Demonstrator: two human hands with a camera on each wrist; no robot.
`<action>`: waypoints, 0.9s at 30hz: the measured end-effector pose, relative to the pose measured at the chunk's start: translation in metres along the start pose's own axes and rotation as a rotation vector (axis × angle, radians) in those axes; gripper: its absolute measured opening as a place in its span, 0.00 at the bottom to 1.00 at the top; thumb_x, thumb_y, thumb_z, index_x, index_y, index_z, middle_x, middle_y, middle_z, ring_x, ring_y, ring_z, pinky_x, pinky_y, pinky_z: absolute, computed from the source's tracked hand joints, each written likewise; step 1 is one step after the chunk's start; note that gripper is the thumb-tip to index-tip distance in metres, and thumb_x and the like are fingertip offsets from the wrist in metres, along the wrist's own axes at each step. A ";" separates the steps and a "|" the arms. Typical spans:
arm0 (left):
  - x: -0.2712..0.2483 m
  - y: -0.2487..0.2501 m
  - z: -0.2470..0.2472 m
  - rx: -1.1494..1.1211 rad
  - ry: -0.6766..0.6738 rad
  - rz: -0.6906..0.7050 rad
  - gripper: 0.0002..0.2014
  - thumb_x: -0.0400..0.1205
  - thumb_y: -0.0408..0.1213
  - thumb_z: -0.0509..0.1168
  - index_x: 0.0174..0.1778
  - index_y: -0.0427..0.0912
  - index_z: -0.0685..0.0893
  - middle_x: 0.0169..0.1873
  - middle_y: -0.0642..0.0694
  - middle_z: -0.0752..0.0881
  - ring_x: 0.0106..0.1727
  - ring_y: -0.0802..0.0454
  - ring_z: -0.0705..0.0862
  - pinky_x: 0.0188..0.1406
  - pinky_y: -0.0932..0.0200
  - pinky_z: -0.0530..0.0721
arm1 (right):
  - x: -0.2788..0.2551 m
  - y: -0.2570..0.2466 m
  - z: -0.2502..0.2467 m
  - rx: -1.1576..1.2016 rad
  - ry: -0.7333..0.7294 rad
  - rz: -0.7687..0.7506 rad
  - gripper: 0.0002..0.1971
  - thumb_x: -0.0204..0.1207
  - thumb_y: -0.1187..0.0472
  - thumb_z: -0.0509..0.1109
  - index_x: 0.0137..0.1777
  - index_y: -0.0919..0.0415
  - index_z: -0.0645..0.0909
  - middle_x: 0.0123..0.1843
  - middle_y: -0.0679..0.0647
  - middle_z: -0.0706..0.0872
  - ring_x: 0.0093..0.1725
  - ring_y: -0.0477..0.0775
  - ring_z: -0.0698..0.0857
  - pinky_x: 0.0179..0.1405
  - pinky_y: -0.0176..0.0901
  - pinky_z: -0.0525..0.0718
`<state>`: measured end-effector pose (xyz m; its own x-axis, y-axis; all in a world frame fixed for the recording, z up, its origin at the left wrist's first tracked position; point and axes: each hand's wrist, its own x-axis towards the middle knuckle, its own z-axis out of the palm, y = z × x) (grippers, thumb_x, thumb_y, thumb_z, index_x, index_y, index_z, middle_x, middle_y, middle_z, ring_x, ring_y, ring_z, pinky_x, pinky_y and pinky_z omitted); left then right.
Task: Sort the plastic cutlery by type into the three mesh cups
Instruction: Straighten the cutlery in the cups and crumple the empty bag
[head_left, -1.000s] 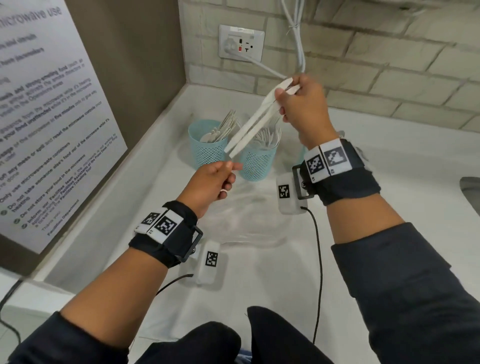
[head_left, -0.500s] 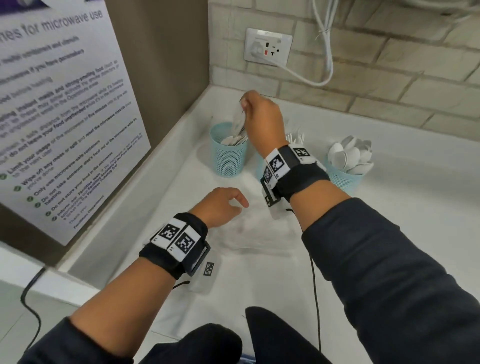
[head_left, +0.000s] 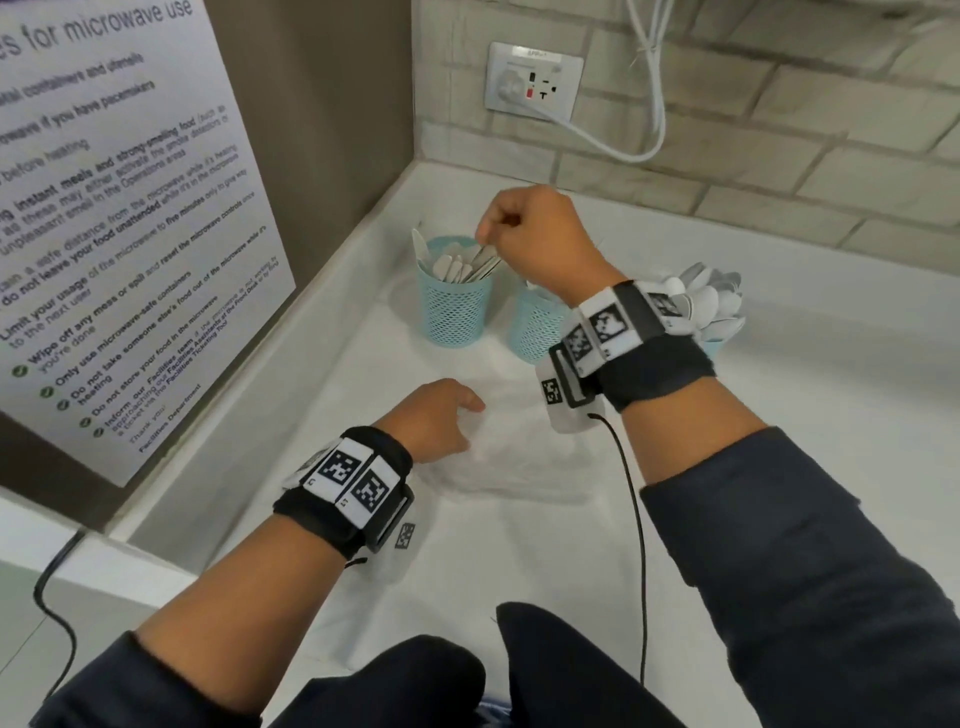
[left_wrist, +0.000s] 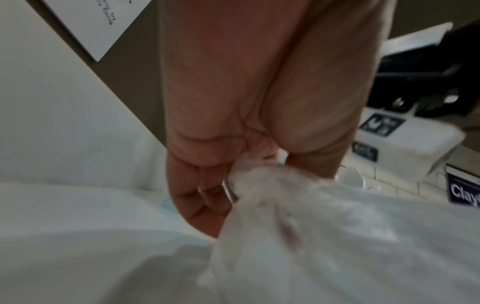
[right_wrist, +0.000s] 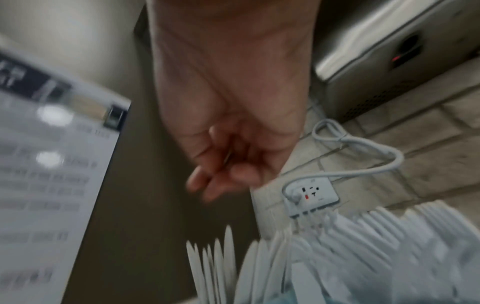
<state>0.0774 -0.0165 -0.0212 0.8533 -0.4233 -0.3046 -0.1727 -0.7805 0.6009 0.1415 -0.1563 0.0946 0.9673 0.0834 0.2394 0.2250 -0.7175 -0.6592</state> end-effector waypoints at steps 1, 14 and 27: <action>-0.001 0.000 0.000 0.034 0.006 0.030 0.27 0.75 0.28 0.69 0.71 0.44 0.74 0.69 0.47 0.73 0.71 0.51 0.73 0.66 0.67 0.67 | -0.011 -0.004 -0.009 0.040 -0.134 0.036 0.13 0.72 0.73 0.61 0.39 0.62 0.87 0.33 0.45 0.85 0.30 0.33 0.81 0.32 0.24 0.77; -0.005 0.007 0.004 0.286 -0.145 0.009 0.49 0.70 0.36 0.76 0.82 0.41 0.52 0.76 0.44 0.60 0.73 0.44 0.70 0.72 0.53 0.71 | -0.079 0.057 0.014 -0.575 -1.021 0.391 0.29 0.67 0.54 0.79 0.69 0.54 0.76 0.61 0.50 0.79 0.47 0.46 0.78 0.40 0.34 0.76; 0.015 0.005 -0.047 -0.017 0.210 -0.026 0.19 0.72 0.40 0.75 0.54 0.42 0.77 0.61 0.40 0.77 0.60 0.45 0.78 0.52 0.60 0.73 | -0.059 0.044 -0.003 -0.249 -0.826 0.419 0.30 0.69 0.49 0.77 0.71 0.48 0.71 0.62 0.53 0.81 0.58 0.53 0.83 0.54 0.48 0.86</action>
<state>0.1120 -0.0054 0.0120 0.9413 -0.2969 -0.1606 -0.1427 -0.7812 0.6077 0.0934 -0.1949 0.0540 0.7616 0.1795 -0.6227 -0.0974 -0.9183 -0.3838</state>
